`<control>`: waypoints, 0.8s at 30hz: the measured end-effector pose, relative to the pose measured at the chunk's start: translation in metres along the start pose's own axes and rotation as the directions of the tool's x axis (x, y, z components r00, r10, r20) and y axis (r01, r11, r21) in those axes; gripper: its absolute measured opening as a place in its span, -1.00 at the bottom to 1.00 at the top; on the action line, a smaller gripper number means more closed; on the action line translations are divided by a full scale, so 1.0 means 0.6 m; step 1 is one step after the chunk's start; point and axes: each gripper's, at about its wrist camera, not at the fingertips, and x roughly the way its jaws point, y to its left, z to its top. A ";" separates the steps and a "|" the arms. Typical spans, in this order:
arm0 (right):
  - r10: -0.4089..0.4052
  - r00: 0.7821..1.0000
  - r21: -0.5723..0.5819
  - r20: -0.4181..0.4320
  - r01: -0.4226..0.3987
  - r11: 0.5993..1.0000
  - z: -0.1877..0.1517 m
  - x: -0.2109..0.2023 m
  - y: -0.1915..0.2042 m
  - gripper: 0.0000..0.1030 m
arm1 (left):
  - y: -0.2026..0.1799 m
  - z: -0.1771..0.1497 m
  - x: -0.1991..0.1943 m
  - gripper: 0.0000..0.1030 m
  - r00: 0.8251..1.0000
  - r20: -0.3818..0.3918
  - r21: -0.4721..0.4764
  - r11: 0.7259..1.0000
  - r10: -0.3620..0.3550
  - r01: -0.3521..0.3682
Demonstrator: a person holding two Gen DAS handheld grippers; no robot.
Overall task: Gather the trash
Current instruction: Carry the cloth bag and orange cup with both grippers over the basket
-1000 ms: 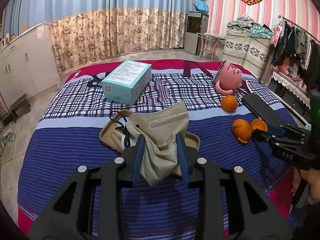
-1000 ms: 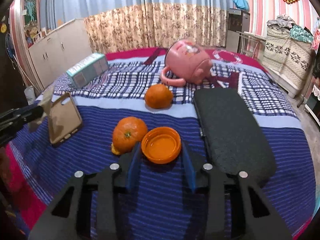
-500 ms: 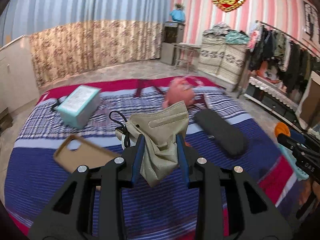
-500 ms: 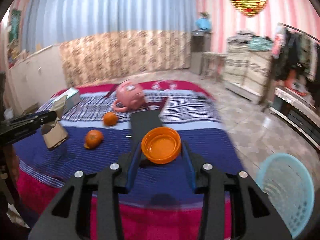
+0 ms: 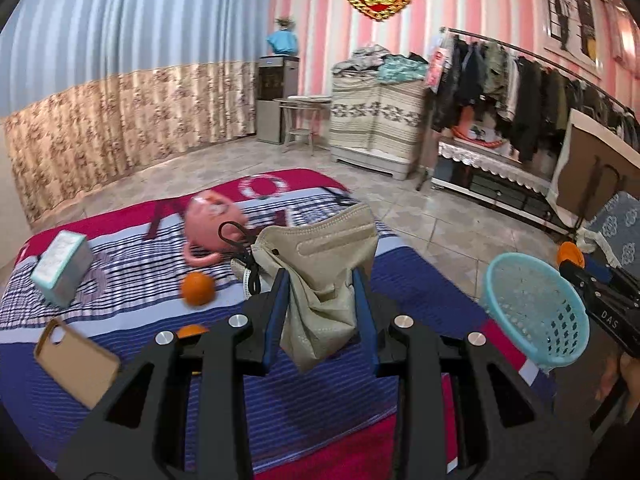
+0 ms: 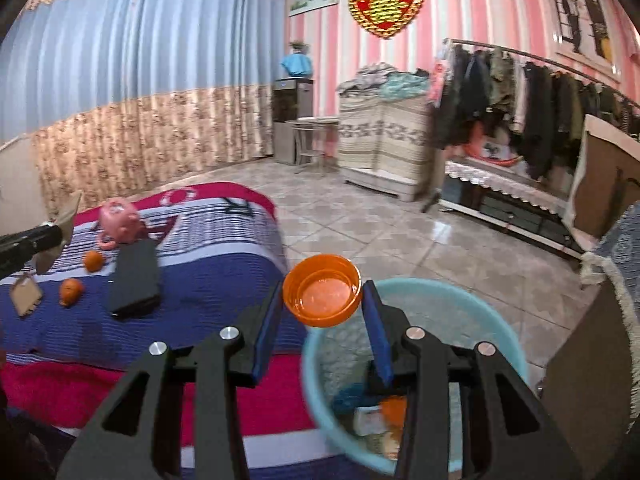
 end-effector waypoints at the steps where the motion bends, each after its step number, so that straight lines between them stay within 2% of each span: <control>1: -0.006 1.000 0.010 0.000 0.006 1.000 -0.002 0.000 -0.010 -0.21 | -0.014 0.001 0.007 -0.39 1.000 -0.004 0.005 1.000 -0.011 0.011; 5: -0.038 0.999 0.059 -0.011 0.039 0.997 -0.007 0.004 -0.058 -0.21 | -0.063 -0.002 0.030 -0.39 0.999 -0.023 0.019 0.999 -0.048 0.049; 16: -0.114 0.993 0.141 -0.010 0.114 0.983 -0.013 0.008 -0.130 -0.21 | -0.179 -0.005 0.078 -0.39 0.990 -0.048 0.068 0.989 -0.130 0.133; 24: -0.137 0.990 0.181 -0.015 0.138 0.974 -0.018 0.008 -0.156 -0.21 | -0.227 -0.019 0.086 -0.39 0.985 -0.067 0.117 0.979 -0.158 0.165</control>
